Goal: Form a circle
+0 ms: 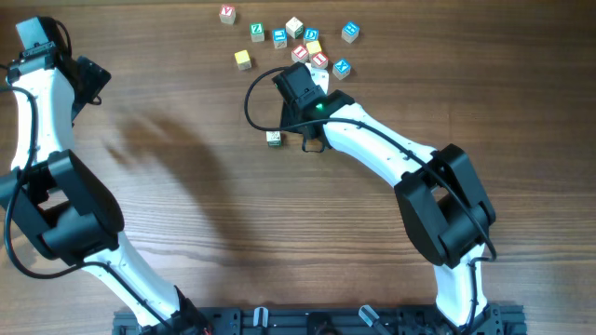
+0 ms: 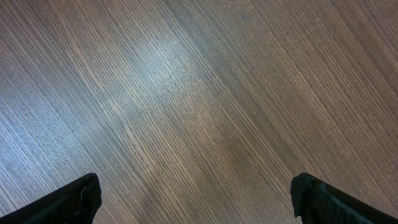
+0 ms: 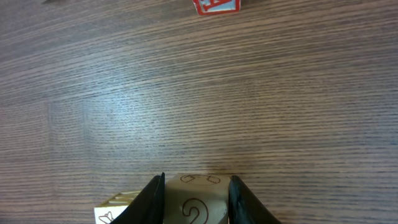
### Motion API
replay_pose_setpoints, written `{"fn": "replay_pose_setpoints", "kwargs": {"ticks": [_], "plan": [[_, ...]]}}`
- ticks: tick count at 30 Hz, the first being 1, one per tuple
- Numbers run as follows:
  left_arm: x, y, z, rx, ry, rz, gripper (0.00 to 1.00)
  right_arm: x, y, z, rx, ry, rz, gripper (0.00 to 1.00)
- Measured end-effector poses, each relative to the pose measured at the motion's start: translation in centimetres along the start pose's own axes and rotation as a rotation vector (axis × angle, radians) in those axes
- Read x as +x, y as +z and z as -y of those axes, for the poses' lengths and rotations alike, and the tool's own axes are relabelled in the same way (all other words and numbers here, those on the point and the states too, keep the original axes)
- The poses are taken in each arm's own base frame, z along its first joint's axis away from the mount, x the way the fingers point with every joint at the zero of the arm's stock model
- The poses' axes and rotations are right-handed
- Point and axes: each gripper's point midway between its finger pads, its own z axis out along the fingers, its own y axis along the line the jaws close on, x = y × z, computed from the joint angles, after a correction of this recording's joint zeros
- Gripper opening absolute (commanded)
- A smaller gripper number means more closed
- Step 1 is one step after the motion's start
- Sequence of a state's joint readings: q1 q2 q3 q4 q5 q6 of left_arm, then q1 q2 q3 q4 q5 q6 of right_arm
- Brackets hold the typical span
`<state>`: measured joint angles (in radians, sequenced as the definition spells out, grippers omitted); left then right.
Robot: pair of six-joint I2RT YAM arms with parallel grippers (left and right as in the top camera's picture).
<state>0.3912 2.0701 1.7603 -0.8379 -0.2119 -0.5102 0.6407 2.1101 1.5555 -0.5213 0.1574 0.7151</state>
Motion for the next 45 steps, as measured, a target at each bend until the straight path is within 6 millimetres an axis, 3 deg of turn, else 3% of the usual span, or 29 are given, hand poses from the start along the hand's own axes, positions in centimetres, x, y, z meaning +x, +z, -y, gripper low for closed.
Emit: {"fn": "replay_pose_setpoints", "kwargs": {"ticks": [45], "plan": [[0.0,0.0,0.0,0.000,0.000,0.000,1.00,1.4,0.6,0.7,0.023,-0.009,-0.056,0.30]]}}
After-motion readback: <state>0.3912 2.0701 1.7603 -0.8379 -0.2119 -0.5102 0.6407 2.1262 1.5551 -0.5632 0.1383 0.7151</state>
